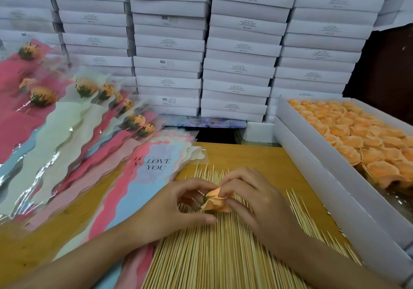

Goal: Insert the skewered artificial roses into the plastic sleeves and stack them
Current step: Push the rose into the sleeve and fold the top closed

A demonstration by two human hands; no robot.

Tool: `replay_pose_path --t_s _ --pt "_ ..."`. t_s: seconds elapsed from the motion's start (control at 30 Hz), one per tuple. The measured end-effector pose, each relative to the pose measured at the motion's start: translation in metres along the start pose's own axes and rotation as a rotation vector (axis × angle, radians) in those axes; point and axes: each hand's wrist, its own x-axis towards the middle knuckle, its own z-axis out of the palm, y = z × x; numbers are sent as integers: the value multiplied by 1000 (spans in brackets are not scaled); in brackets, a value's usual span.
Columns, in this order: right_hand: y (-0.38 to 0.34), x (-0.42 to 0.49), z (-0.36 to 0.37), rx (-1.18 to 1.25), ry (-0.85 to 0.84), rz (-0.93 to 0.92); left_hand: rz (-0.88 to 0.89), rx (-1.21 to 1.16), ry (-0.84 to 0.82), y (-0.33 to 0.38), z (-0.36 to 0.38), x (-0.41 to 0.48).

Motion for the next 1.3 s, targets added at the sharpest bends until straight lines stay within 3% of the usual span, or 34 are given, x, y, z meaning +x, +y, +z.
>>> replay_pose_path --t_s 0.33,0.5,0.67,0.8,1.0,1.3 --pt "1 -1 0 129 -27 22 -96 -329 5 -1 0 4" --pt "1 -1 1 79 -47 201 -159 -407 154 -1 -4 5" --pt "9 -7 8 -32 -198 368 -175 -415 229 -4 -7 4" --pt "9 -7 8 -108 -249 431 -208 -551 301 -9 -9 6" --pt "9 -6 7 -123 -316 469 -189 -689 279 -8 -11 8" --pt "10 -7 5 -58 -327 490 -243 -702 282 -9 -12 9"
